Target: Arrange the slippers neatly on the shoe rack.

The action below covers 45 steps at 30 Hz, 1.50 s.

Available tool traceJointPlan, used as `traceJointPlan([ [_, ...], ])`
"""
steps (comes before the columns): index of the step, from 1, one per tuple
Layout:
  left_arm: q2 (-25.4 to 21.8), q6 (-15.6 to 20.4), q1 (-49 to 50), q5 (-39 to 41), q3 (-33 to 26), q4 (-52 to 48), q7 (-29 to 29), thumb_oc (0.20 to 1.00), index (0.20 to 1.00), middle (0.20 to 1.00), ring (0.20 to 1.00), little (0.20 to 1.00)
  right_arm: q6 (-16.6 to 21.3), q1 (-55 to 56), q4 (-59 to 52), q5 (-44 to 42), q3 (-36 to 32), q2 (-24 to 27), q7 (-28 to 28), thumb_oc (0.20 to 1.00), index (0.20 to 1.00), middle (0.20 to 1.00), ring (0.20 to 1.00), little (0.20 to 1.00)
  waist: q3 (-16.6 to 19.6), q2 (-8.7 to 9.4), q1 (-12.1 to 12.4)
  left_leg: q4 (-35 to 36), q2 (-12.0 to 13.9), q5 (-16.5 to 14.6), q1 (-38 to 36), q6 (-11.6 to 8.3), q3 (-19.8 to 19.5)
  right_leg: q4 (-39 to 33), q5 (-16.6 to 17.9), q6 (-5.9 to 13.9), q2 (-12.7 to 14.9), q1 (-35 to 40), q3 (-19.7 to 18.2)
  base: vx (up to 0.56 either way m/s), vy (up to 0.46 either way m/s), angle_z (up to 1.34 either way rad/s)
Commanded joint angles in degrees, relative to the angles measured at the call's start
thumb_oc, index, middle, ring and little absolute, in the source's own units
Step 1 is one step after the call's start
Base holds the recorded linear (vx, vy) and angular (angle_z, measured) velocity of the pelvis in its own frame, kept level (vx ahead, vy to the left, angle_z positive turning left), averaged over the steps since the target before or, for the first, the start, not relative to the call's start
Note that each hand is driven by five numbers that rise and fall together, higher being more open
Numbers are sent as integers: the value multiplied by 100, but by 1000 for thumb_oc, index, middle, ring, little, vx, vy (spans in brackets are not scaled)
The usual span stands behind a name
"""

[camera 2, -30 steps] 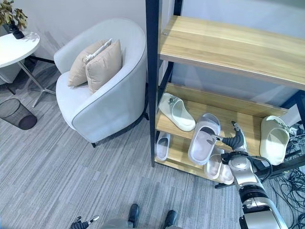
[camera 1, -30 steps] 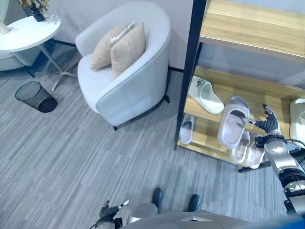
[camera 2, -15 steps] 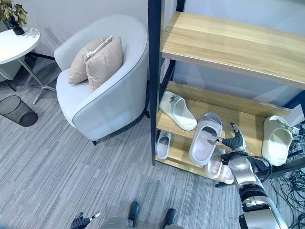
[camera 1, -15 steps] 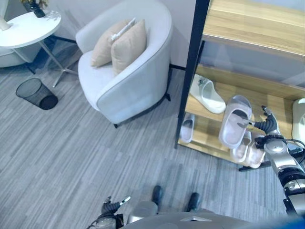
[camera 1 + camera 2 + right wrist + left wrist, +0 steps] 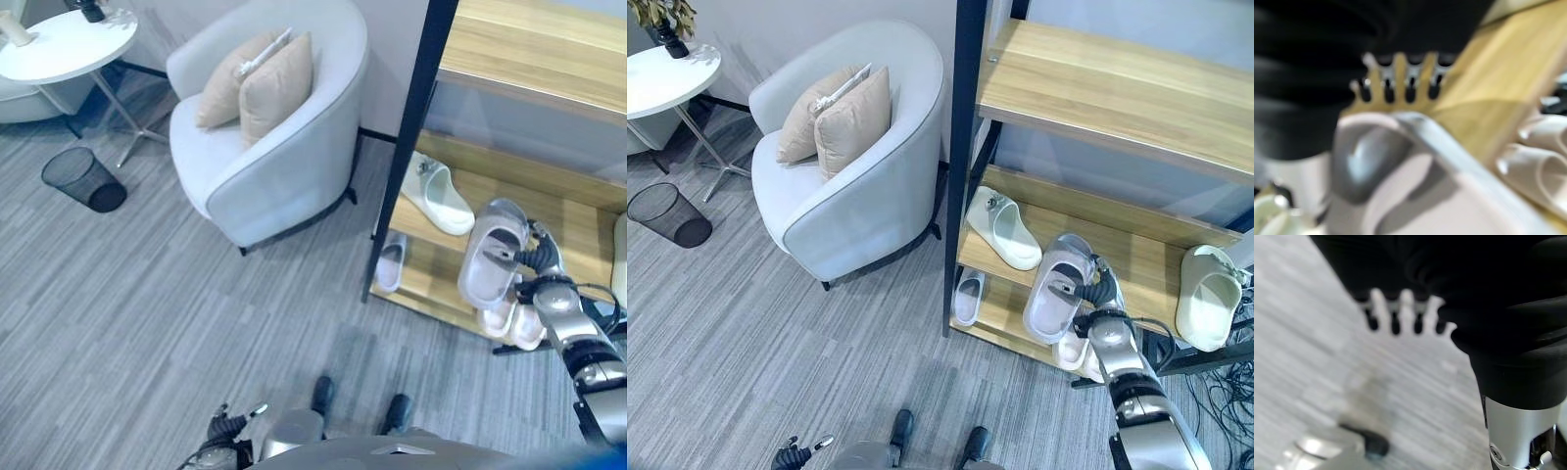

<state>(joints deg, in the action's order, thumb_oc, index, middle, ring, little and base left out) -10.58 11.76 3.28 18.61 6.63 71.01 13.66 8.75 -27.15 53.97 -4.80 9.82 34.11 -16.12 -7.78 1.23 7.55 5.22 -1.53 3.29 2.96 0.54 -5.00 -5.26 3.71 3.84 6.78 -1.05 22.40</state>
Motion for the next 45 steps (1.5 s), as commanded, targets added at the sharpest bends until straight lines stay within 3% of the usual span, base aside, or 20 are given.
traceJointPlan([
  [1,-134,109,-207,-79,161,351,16,1000,1000,1000,1000,1000,79,-369,75,164,263,189,-225,1000,1000,1000,1000,1000,66,118,138,-22,-73,-469,170,-160,5,74,-520,456,265,372,-313,4,10,6],
  [12,-74,169,-207,-48,348,314,32,1000,1000,1000,1000,1000,-200,-880,729,740,689,283,-403,1000,1000,1000,1000,1000,-50,103,237,-22,-98,-402,310,-159,-73,108,-504,453,286,276,-269,0,1,0],
  [27,-45,94,-166,111,283,221,57,1000,1000,1000,1000,1000,-958,-1281,810,1454,713,318,-564,1000,1000,1000,1000,1000,-46,63,66,-22,-85,-435,248,-149,34,136,-496,431,299,273,-376,1,0,-1],
  [43,-69,30,-110,14,221,276,144,1000,1000,1000,1000,1000,-1135,-1042,886,1362,475,294,-639,1000,1000,1000,1000,1000,36,54,-25,-22,-39,-480,105,-159,112,79,-527,415,249,376,-438,10,-16,-4],
  [45,-65,29,-106,-12,238,280,151,1000,1000,1000,1000,1000,-1125,-1016,865,1339,445,291,-671,533,533,533,533,533,45,55,-33,-22,-40,-486,99,-160,113,71,-524,414,246,381,-455,5,-6,-2],
])
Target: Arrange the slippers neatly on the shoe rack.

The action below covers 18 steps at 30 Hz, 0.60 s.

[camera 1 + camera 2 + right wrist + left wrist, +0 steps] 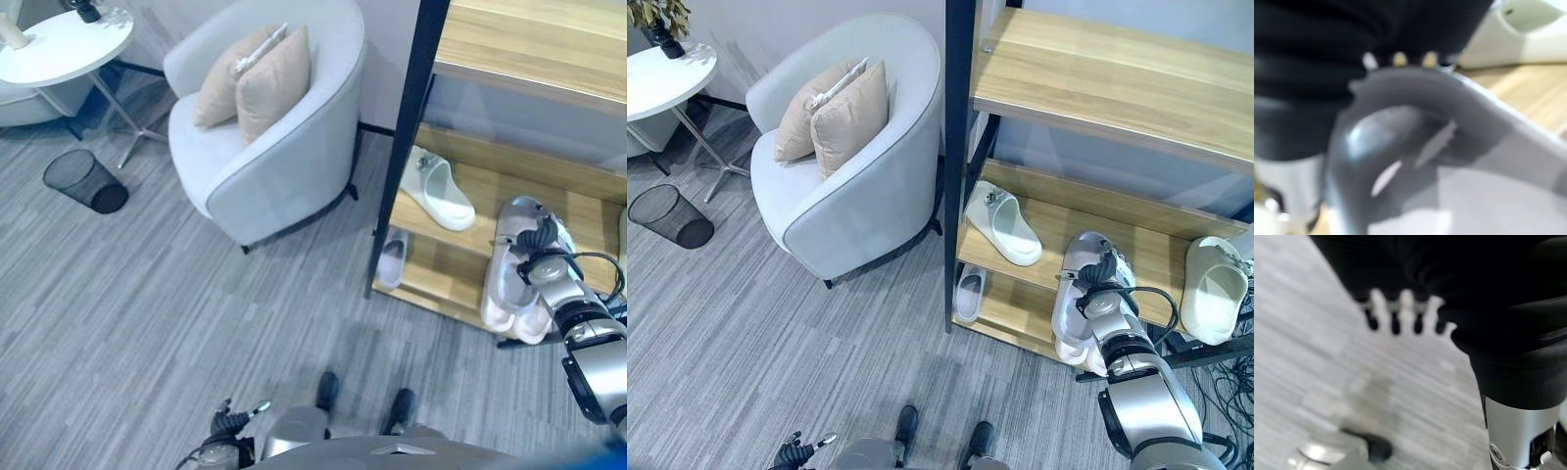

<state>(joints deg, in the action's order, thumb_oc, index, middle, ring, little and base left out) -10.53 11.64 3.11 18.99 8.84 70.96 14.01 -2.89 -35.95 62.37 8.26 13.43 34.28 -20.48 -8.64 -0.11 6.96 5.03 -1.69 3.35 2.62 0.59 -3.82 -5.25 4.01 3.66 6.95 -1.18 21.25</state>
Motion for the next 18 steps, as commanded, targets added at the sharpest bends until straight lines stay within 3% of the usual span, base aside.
traceJointPlan([
  [1,-70,40,-88,-67,17,294,124,1000,1000,1000,1000,1000,42,-118,25,18,80,265,-248,404,404,404,404,404,131,193,26,-3,-23,-492,130,-167,-4,67,-553,432,226,402,-338,0,0,0],
  [2,-72,40,-65,-81,5,304,125,1000,1000,1000,1000,1000,71,-67,14,-27,42,257,-267,413,413,413,413,413,143,197,27,-3,-21,-497,120,-168,2,67,-559,430,218,415,-338,0,0,0],
  [3,-73,41,-51,-96,-1,313,137,1000,1000,1000,1000,1000,91,-46,11,-56,24,246,-270,511,511,511,511,511,147,199,26,-3,-17,-501,109,-168,7,69,-558,430,219,414,-341,0,0,0],
  [5,-86,42,-27,-122,-19,343,161,1000,1000,1000,1000,1000,133,26,7,-133,-23,222,-302,1000,1000,1000,1000,1000,162,201,25,-3,-14,-506,89,-173,18,62,-560,431,217,440,-346,0,0,0],
  [9,-142,38,18,-229,-51,383,262,1000,1000,1000,1000,1000,433,202,-270,-688,-241,91,-372,1000,1000,1000,1000,1000,192,205,12,-3,-6,-514,63,-179,18,59,-568,428,202,465,-354,0,0,0],
  [18,-244,58,97,-275,-243,467,495,1000,1000,1000,1000,1000,776,500,-1027,-923,-449,82,-632,1000,1000,1000,1000,1000,268,177,-24,-3,2,-522,-3,-195,46,54,-574,420,204,511,-375,-3,-1,0],
])
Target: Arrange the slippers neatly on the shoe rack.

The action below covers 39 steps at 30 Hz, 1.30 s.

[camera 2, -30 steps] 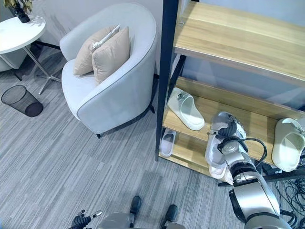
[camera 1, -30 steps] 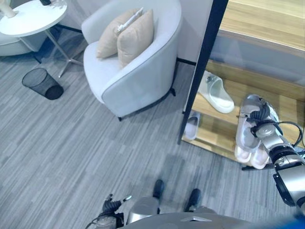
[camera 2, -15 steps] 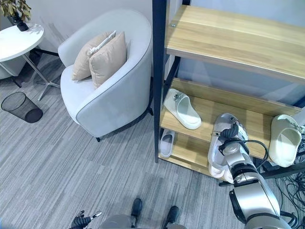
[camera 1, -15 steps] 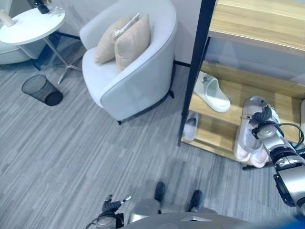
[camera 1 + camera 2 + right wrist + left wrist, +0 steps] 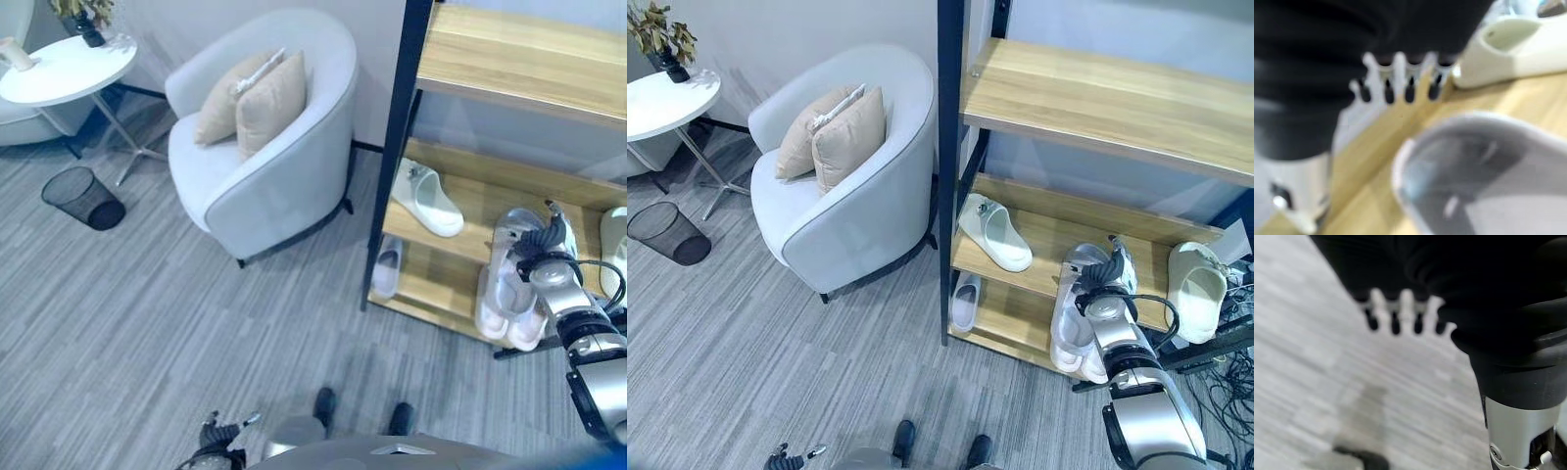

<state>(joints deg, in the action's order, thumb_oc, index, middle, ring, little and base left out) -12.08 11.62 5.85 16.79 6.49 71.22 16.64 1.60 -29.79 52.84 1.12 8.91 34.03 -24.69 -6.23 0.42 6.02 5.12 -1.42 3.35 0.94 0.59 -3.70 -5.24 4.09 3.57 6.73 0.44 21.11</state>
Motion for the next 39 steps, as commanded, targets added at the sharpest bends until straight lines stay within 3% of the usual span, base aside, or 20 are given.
traceJointPlan([
  [1,-58,62,-181,-37,3,448,273,1000,1000,1000,1000,1000,336,-102,-69,-234,-5,121,-194,1000,1000,1000,1000,1000,36,121,66,-12,-23,-522,160,-196,36,54,-582,426,227,357,-355,0,0,0],
  [8,-4,-54,-289,87,-36,578,223,1000,1000,1000,1000,1000,-409,-394,695,303,242,350,120,1000,1000,1000,1000,1000,131,166,-4,-12,-18,-499,136,-217,36,64,-600,395,206,397,-340,-2,-5,0],
  [16,20,-229,-313,-5,-33,679,81,1000,1000,1000,1000,1000,-626,-452,1241,226,293,196,415,1000,1000,1000,1000,1000,156,124,-71,-12,-28,-504,126,-203,61,38,-576,396,208,388,-396,0,0,0],
  [24,-49,-214,-223,-80,-69,524,-49,1000,1000,1000,1000,1000,-729,-52,667,421,82,73,342,1000,1000,1000,1000,1000,105,85,-91,-12,-38,-506,147,-185,54,44,-576,391,206,349,-422,4,0,0],
  [39,-51,-86,-22,-97,-2,512,-147,1000,1000,1000,1000,1000,-864,-218,753,864,81,487,271,1000,1000,1000,1000,1000,-61,41,115,-12,-93,-454,335,-169,-38,65,-536,438,266,203,-335,7,3,1],
])
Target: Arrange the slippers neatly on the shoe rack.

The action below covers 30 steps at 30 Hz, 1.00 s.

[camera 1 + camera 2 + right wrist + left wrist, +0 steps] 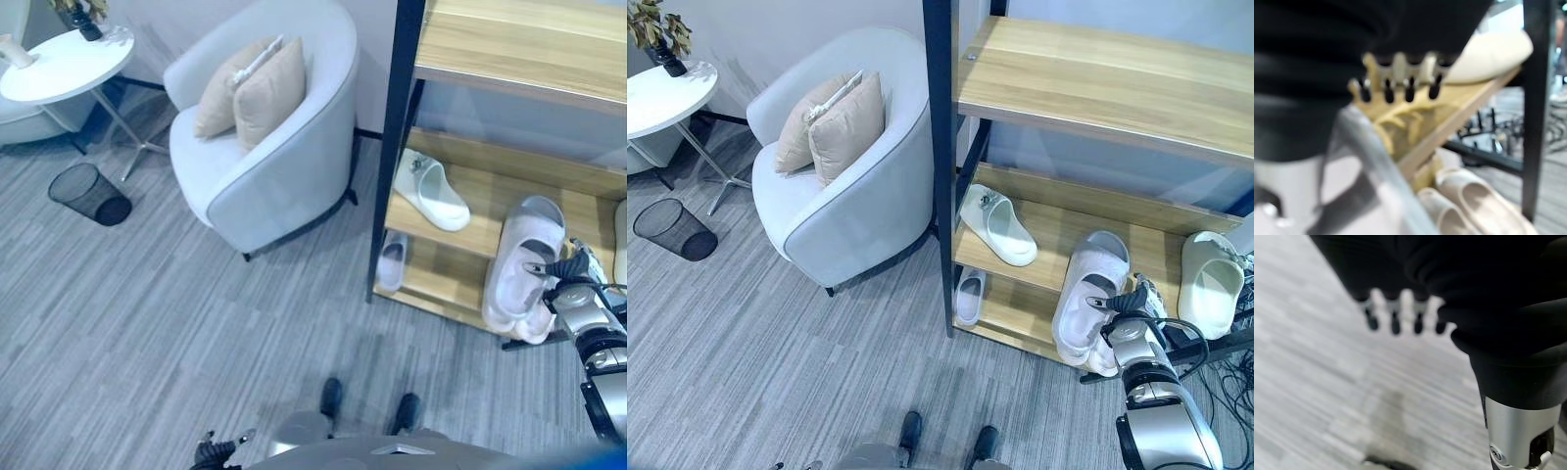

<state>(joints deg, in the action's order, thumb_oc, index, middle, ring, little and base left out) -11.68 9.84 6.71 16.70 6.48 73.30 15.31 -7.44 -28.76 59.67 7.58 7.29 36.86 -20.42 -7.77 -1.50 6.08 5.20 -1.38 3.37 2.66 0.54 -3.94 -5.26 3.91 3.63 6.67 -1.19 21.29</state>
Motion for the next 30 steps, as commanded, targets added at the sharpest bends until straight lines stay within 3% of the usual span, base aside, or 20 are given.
traceJointPlan([
  [1,-76,91,-96,-107,19,299,0,1000,1000,1000,1000,1000,-9,-356,9,296,271,214,-195,1000,1000,1000,1000,1000,75,224,122,-20,-108,-449,182,-158,-24,70,-517,433,281,350,-347,33,6,0],
  [2,-74,115,-101,-110,43,255,-5,1000,1000,1000,1000,1000,-37,-390,-59,351,255,238,-266,1000,1000,1000,1000,1000,56,213,130,-20,-111,-442,203,-159,-40,75,-517,433,288,332,-337,33,8,1],
  [3,-76,131,-117,-99,67,216,-6,1000,1000,1000,1000,1000,-61,-409,-122,368,227,263,-301,802,802,802,802,802,34,200,133,-20,-115,-437,220,-159,-50,81,-517,431,290,319,-335,0,0,0],
  [4,-77,143,-133,-99,86,184,-7,1000,1000,1000,1000,1000,-81,-425,-183,400,209,278,-334,495,495,495,495,495,20,191,142,-20,-116,-434,230,-157,-62,82,-522,428,291,313,-327,0,0,0],
  [6,-64,157,-147,-123,141,129,-14,1000,1000,1000,1000,1000,-101,-420,-413,473,136,297,-466,250,250,250,250,250,2,175,140,-20,-119,-439,238,-156,-70,96,-528,428,307,314,-304,9,5,6],
  [7,-47,151,-134,-132,177,106,-34,1000,1000,1000,1000,1000,-144,-419,-560,570,125,281,-482,200,200,200,200,200,-7,165,136,-20,-124,-448,229,-150,-65,99,-527,427,311,319,-316,6,2,6],
  [16,5,99,-104,-305,233,75,-162,1000,1000,1000,1000,1000,-117,104,-1430,781,-298,112,-836,200,200,200,200,200,-15,138,35,-20,-91,-510,121,-132,-2,135,-571,410,297,374,-380,1,0,0],
  [20,19,108,-162,-384,121,87,-154,1000,1000,1000,1000,1000,421,1000,-2534,885,-644,-215,-1210,200,200,200,200,200,49,191,-90,-20,-46,-567,-19,-129,77,165,-624,396,259,463,-457,-12,-2,-8],
  [22,96,73,-366,-194,-40,193,-101,1000,1000,1000,1000,1000,662,1451,-3191,898,-731,-315,-913,200,200,200,200,200,147,207,-242,-20,-19,-630,-135,-133,135,179,-653,403,236,523,-509,42,7,-9],
  [26,256,203,-318,48,-117,-15,5,1000,1000,1000,1000,1000,1209,2661,-3942,896,-819,-675,-873,200,200,200,200,200,358,262,-374,-20,59,-767,-498,-129,218,326,-862,368,190,770,-596,77,-10,-30],
  [30,240,279,-271,162,-276,-176,38,1000,1000,1000,1000,1000,1353,3393,-4027,827,-756,-940,-560,200,200,200,200,200,430,305,-422,-20,105,-869,-801,-114,267,503,-1010,355,182,946,-661,61,-11,-13],
])
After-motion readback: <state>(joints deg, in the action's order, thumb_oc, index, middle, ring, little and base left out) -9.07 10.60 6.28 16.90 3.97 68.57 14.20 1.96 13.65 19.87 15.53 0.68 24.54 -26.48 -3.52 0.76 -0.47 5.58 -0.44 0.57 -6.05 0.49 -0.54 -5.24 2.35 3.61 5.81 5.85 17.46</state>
